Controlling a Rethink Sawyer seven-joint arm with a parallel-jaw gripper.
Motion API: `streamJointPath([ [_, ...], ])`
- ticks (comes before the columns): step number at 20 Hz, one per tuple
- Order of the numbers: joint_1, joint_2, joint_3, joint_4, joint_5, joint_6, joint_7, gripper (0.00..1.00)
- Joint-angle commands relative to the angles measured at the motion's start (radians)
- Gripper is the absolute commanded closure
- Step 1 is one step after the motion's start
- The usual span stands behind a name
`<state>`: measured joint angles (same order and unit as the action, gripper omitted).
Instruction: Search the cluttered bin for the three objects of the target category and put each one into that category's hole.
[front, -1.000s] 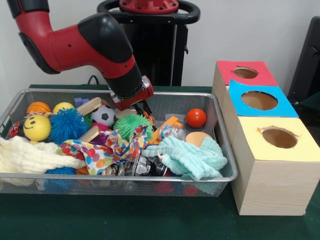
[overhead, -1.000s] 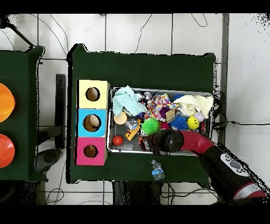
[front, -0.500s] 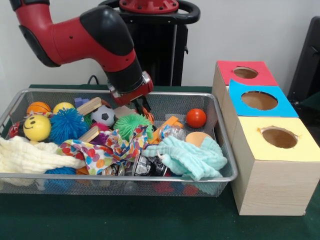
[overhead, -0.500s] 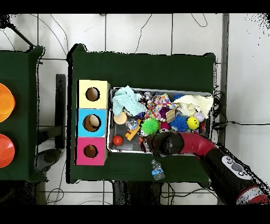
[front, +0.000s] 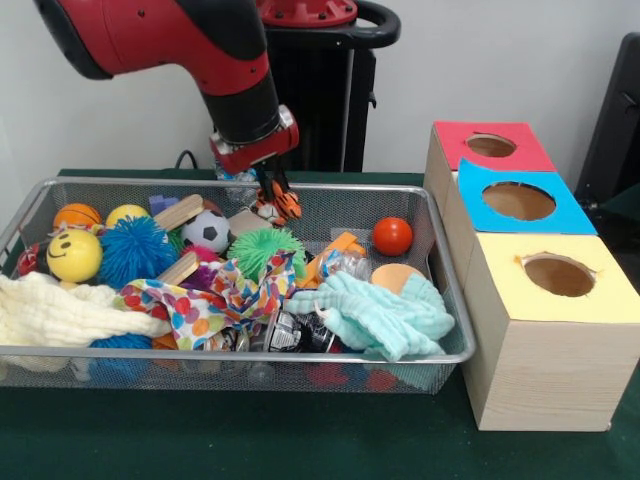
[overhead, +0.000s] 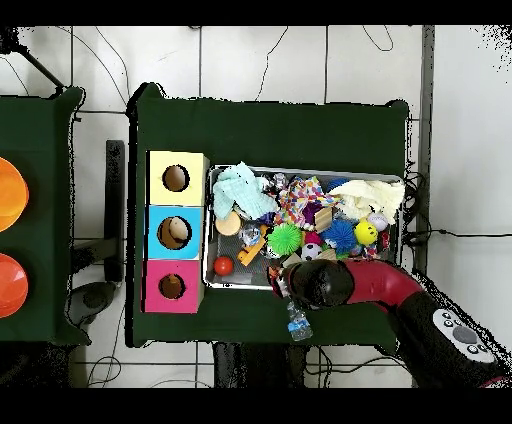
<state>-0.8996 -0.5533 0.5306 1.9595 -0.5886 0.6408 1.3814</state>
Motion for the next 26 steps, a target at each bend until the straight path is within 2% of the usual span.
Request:
streamJointPath([
  [1,0.017,-0.145,0.007,0.055,-0.01,-0.028,0.047,1.0],
  [11,0.036,-0.173,-0.013,0.098,-0.015,-0.07,0.082,1.0],
  [17,0.05,-0.215,-0.025,0.154,-0.022,-0.124,0.119,1.0],
  [26,0.064,-0.337,-0.026,0.266,0.02,-0.157,0.144,1.0],
])
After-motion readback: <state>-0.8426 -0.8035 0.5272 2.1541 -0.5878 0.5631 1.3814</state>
